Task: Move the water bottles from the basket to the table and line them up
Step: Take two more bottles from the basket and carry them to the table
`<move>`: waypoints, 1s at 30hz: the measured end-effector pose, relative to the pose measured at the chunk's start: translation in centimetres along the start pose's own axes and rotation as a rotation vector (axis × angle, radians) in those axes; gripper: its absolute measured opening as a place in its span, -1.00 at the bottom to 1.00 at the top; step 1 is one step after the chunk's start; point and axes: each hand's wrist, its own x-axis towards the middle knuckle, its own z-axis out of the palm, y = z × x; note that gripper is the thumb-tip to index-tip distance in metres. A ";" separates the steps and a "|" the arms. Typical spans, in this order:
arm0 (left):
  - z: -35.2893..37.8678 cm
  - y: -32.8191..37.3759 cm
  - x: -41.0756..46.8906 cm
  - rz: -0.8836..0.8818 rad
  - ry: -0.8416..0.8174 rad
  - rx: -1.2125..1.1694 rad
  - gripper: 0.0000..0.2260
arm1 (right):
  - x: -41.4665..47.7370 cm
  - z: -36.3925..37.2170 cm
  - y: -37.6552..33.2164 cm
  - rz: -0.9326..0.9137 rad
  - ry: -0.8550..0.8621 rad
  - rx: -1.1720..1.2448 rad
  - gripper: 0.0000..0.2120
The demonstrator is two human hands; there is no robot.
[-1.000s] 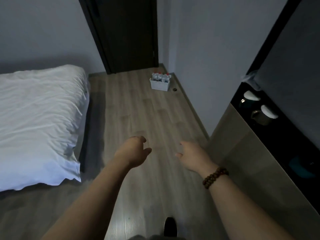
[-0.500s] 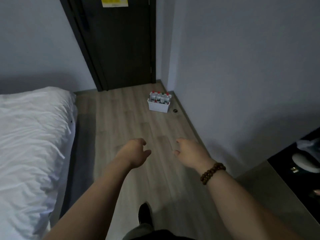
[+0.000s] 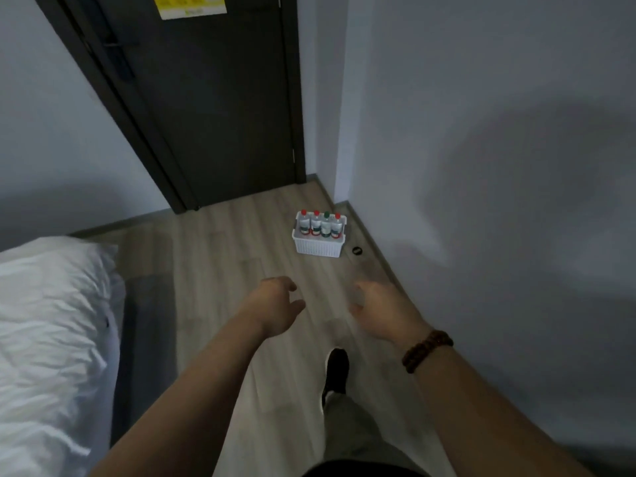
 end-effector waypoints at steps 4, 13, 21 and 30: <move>-3.4 -0.6 11.1 -0.037 -0.033 0.044 -0.55 | 12.0 -3.1 0.1 -0.002 -0.053 0.017 -0.56; -12.0 0.0 30.2 -0.122 -0.037 -0.009 -0.57 | 32.6 -12.1 -1.1 -0.040 -0.070 0.000 -0.70; -14.7 -3.5 49.3 -0.084 -0.136 0.008 -0.58 | 49.4 -13.6 -1.4 0.019 -0.109 0.047 -0.62; -14.2 -9.2 70.6 -0.039 -0.317 0.010 -0.62 | 67.8 -10.8 -1.8 0.248 -0.222 0.069 -0.58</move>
